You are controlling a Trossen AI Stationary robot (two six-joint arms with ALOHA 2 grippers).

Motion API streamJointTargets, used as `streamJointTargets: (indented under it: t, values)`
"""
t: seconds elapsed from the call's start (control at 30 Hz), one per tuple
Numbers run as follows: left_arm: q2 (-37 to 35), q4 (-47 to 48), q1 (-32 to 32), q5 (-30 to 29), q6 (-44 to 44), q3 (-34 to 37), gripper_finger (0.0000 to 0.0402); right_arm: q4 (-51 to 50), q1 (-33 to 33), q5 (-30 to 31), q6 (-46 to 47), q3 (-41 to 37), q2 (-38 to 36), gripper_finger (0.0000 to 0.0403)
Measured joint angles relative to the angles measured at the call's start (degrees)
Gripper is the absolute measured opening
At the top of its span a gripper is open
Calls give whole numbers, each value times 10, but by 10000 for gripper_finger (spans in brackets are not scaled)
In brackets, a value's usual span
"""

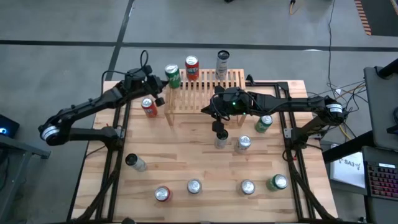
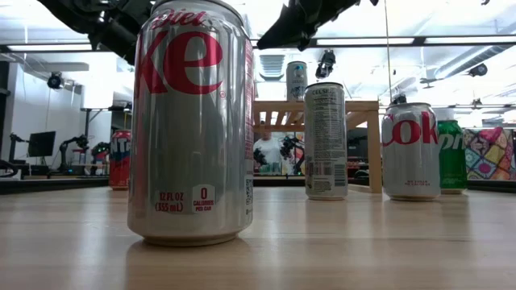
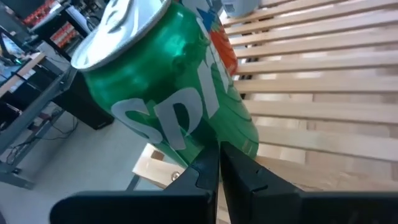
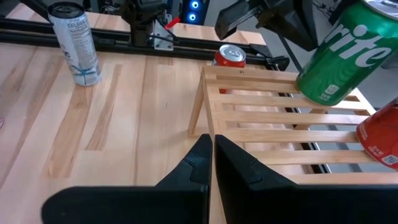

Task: Place canned beverage on shelf
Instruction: Put the middle left green soda can on the shelf

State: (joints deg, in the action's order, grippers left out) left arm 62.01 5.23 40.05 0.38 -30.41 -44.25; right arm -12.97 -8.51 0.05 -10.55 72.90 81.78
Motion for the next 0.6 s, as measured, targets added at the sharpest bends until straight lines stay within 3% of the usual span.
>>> streamJointTargets:
  t: [0.47,0.6]
  values:
    - [7,1,2,6,15,0,0,0,0,0,0,-1,0,9]
    - [9,18,1,76,26,0,0,0,0,0,0,-4,0,9]
